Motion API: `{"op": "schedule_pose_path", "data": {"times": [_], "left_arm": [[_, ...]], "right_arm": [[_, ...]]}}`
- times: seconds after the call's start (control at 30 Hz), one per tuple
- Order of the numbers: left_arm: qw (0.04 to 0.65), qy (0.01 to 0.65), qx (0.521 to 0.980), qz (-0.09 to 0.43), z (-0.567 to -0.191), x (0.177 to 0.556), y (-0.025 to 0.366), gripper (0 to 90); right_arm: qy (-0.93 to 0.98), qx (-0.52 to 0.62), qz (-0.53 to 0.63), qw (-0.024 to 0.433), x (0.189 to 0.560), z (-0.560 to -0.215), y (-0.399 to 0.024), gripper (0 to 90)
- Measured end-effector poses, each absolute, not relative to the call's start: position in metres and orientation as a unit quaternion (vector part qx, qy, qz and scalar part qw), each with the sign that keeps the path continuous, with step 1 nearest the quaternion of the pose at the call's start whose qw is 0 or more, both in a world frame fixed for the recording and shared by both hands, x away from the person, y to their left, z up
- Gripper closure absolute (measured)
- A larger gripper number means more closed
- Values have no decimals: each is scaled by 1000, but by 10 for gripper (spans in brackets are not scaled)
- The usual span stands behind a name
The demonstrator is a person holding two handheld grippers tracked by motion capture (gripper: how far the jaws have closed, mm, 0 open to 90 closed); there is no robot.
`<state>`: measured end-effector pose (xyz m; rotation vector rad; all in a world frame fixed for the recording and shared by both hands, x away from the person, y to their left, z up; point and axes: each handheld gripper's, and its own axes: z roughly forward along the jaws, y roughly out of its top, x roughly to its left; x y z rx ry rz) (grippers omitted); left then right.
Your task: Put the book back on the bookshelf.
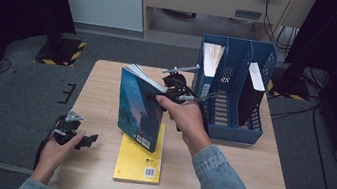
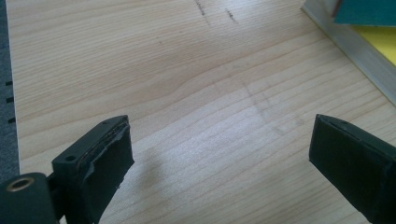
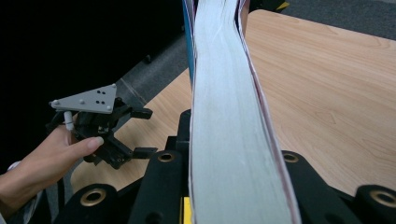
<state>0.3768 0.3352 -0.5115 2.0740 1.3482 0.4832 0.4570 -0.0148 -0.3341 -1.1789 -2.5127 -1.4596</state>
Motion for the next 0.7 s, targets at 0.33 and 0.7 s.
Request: {"op": "schedule_pose_path", "data": {"times": [0.33, 0.7], "left_arm": [[299, 501, 796, 163, -521, 380, 327, 56], [297, 492, 803, 161, -527, 381, 322, 35]], "right_arm": [[-788, -387, -479, -15, 448, -321, -38, 735], [-776, -398, -487, -35, 435, -316, -68, 735]]}}
